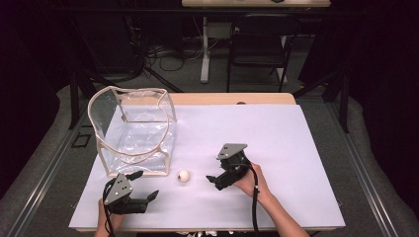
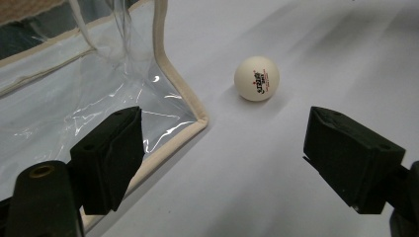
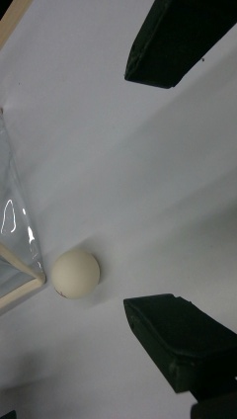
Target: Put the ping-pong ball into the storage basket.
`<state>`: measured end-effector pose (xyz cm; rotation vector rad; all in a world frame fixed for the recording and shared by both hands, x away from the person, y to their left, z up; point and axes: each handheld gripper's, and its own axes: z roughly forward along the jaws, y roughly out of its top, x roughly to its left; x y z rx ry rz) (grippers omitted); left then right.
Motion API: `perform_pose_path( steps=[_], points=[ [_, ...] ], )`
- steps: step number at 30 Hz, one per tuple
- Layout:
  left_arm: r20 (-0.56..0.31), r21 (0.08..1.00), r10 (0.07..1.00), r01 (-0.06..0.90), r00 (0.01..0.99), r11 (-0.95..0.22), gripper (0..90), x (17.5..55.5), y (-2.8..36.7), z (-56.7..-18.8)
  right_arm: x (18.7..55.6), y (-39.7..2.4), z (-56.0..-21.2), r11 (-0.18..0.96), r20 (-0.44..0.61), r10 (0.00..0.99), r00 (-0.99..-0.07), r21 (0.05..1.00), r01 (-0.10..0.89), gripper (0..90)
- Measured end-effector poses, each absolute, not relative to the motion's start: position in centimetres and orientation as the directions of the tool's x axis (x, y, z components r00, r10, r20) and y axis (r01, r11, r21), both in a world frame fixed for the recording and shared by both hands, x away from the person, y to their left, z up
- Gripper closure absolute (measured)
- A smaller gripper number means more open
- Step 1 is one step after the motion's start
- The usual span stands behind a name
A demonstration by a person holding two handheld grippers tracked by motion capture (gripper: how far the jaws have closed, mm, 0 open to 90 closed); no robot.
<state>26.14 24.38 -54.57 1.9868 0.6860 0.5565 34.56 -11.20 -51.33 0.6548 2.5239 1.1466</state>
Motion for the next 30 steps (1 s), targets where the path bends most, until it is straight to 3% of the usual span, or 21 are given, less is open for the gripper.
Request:
perform_pose_path(
  steps=[30],
  points=[
    [0.105,0.878,0.661,0.242,0.743,-0.412,16.1,26.2,24.3,-54.6,35.1,-7.9,-52.0,0.618,-0.07,0.465,-0.883,0.739,0.267,0.0]
  ],
)
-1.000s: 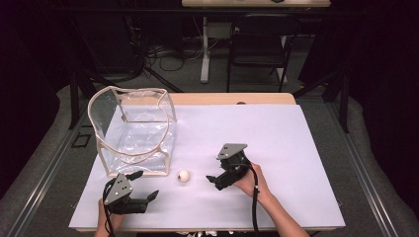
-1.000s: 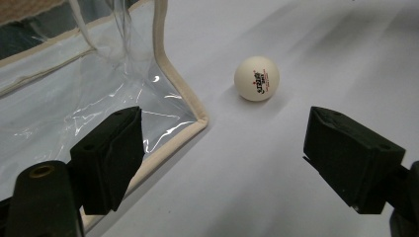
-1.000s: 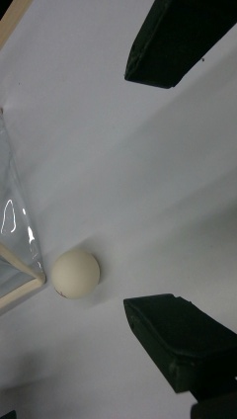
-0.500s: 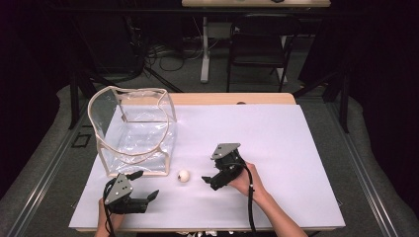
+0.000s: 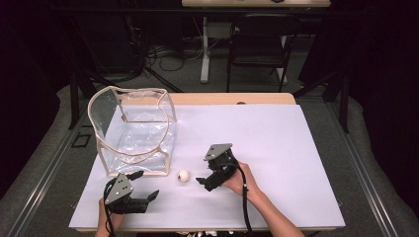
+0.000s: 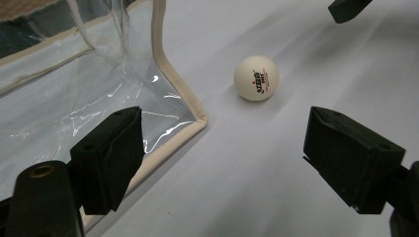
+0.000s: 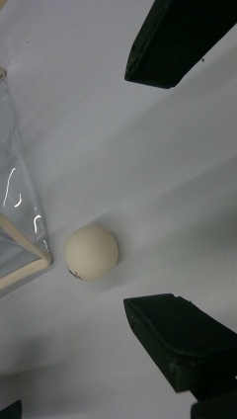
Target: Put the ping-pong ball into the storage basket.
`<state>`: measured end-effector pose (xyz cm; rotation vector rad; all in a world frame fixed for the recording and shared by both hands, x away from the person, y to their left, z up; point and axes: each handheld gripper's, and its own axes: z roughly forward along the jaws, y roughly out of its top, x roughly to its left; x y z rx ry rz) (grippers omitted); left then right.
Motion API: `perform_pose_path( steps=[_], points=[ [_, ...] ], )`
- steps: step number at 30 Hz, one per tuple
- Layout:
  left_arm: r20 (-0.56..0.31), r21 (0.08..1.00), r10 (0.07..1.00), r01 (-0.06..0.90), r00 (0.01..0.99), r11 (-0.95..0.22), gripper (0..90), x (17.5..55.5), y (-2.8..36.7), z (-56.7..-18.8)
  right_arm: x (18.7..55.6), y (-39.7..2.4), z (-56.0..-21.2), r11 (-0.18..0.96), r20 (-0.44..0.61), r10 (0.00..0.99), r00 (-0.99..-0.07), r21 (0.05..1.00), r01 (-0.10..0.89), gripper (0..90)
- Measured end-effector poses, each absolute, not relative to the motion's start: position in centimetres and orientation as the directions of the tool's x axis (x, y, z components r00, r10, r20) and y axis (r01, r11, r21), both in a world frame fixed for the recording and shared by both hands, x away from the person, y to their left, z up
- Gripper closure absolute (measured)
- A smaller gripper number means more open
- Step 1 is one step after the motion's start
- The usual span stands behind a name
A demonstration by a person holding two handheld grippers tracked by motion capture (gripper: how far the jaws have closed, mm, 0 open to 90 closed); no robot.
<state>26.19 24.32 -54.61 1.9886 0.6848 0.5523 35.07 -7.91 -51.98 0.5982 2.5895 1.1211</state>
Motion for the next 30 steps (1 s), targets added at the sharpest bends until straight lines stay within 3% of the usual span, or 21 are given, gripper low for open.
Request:
perform_pose_path(
  steps=[30],
  points=[
    [0.106,0.878,0.658,0.241,0.745,-0.414,16.1,26.2,24.3,-54.6,35.2,-4.1,-53.1,0.634,-0.068,0.425,-0.902,0.734,0.244,0.0]
  ],
)
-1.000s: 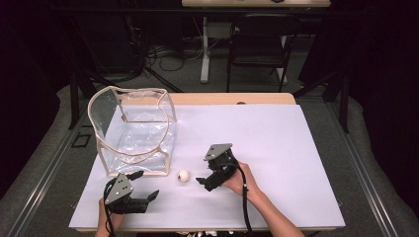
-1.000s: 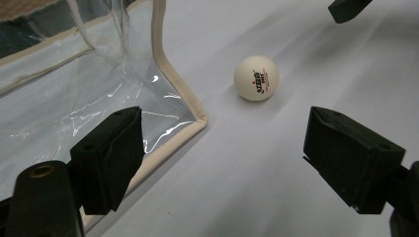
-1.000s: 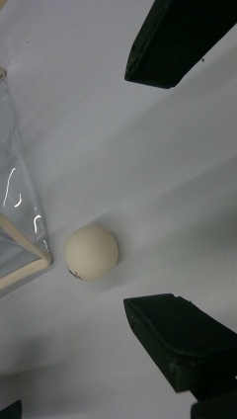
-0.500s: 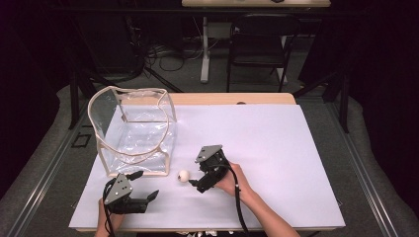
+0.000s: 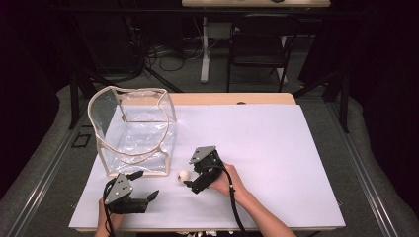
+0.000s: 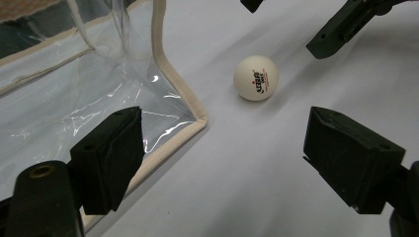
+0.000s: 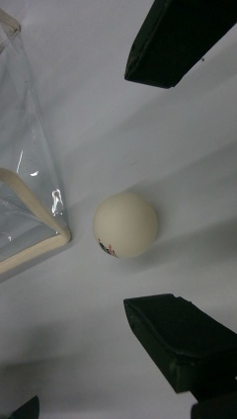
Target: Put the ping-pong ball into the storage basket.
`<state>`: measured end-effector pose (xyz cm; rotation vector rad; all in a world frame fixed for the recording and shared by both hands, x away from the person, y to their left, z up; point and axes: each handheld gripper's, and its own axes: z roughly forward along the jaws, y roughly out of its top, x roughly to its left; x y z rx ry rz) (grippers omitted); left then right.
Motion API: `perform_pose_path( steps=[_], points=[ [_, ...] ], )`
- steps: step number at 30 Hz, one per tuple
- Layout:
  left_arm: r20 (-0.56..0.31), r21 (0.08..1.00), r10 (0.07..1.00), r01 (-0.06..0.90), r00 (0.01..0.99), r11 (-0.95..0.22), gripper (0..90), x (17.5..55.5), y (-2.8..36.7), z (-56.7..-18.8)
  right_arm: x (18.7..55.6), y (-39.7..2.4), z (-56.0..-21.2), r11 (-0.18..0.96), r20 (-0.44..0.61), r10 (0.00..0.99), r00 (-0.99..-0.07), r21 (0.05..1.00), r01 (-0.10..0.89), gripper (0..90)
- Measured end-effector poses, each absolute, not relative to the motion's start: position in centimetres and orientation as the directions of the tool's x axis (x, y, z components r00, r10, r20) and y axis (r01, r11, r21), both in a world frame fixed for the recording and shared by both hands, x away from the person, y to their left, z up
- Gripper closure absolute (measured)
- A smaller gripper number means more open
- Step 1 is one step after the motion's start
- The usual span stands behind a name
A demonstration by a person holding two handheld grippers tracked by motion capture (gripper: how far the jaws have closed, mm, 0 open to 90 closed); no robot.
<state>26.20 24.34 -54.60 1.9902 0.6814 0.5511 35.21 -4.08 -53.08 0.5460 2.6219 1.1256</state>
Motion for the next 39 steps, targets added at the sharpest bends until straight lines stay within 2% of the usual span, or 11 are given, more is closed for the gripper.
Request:
perform_pose_path(
  steps=[13,17,22,24,25,30,39],
  points=[
    [0.104,0.878,0.656,0.241,0.747,-0.413,16.1,26.2,24.3,-54.6,35.3,-3.0,-53.9,0.638,-0.051,0.42,-0.906,0.726,0.255,0.1],
    [0.104,0.878,0.655,0.24,0.748,-0.414,16.1,26.2,24.3,-54.6,35.3,-2.7,-54.1,0.641,-0.047,0.413,-0.909,0.724,0.254,3.7],
    [0.103,0.879,0.655,0.24,0.749,-0.413,16.1,26.2,24.3,-54.6,35.3,-2.5,-54.2,0.632,-0.041,0.412,-0.91,0.732,0.253,15.1],
    [0.103,0.879,0.654,0.24,0.749,-0.413,16.1,26.2,24.3,-54.6,35.3,-2.5,-54.3,0.636,-0.038,0.41,-0.911,0.728,0.256,16.9],
    [0.105,0.878,0.654,0.239,0.749,-0.414,16.1,26.2,24.3,-54.6,35.4,-2.3,-54.4,0.641,-0.043,0.408,-0.912,0.725,0.253,22.6],
    [0.104,0.878,0.653,0.239,0.75,-0.414,16.1,26.2,24.3,-54.6,35.4,-2.1,-54.7,0.646,-0.043,0.409,-0.912,0.72,0.256,32.4],
    [0.102,0.879,0.652,0.239,0.751,-0.413,16.1,26.2,24.3,-54.6,35.1,-1.5,-55.0,0.675,-0.059,0.381,-0.923,0.7,0.234,43.7]
  ],
)
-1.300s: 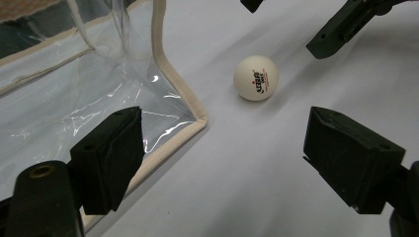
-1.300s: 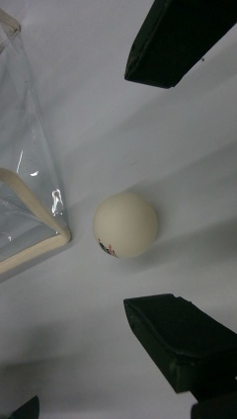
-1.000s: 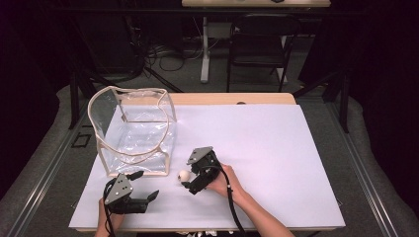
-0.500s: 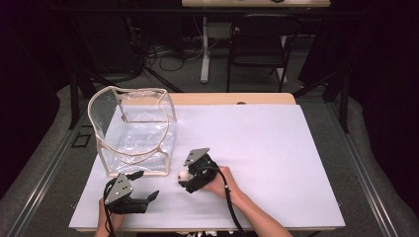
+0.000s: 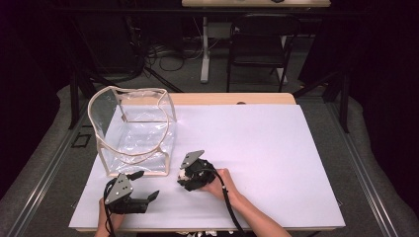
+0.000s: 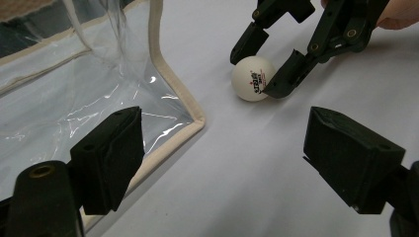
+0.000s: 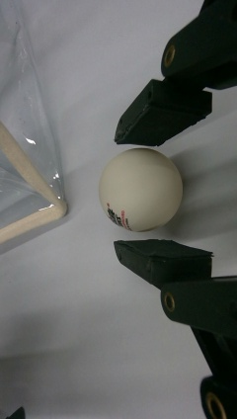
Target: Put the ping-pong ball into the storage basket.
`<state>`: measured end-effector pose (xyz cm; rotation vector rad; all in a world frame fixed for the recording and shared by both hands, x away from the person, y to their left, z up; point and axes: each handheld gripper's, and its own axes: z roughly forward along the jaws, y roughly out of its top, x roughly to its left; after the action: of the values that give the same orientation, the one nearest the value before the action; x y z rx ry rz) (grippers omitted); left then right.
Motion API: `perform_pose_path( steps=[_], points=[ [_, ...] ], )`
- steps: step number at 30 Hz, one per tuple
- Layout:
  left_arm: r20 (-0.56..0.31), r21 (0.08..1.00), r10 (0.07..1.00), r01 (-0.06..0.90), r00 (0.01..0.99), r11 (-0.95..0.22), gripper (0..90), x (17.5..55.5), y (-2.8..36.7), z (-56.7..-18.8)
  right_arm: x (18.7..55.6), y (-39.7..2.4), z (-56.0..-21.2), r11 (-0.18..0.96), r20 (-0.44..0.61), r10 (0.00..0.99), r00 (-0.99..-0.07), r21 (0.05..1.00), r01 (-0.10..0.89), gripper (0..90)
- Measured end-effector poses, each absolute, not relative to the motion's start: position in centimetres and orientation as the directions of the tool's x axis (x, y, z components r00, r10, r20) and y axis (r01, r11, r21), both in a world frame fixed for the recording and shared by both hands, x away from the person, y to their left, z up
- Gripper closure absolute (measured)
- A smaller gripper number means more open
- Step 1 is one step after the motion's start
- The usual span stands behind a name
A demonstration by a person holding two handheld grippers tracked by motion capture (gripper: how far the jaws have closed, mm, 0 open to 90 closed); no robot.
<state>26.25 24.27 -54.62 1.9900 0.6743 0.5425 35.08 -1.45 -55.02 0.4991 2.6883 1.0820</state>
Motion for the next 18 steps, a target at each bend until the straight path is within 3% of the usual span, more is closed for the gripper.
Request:
perform_pose_path(
  steps=[4,18],
  points=[
    [0.101,0.879,0.652,0.239,0.752,-0.412,16.1,26.27,24.24,-54.64,34.96,-1.4,-55.03,0.682,-0.071,0.37,-0.926,0.698,0.219,49.8],
    [0.102,0.879,0.652,0.238,0.751,-0.412,16.1,26.25,24.28,-54.61,35.01,-2.01,-54.47,0.662,-0.06,0.385,-0.921,0.713,0.23,50.5]
  ],
)
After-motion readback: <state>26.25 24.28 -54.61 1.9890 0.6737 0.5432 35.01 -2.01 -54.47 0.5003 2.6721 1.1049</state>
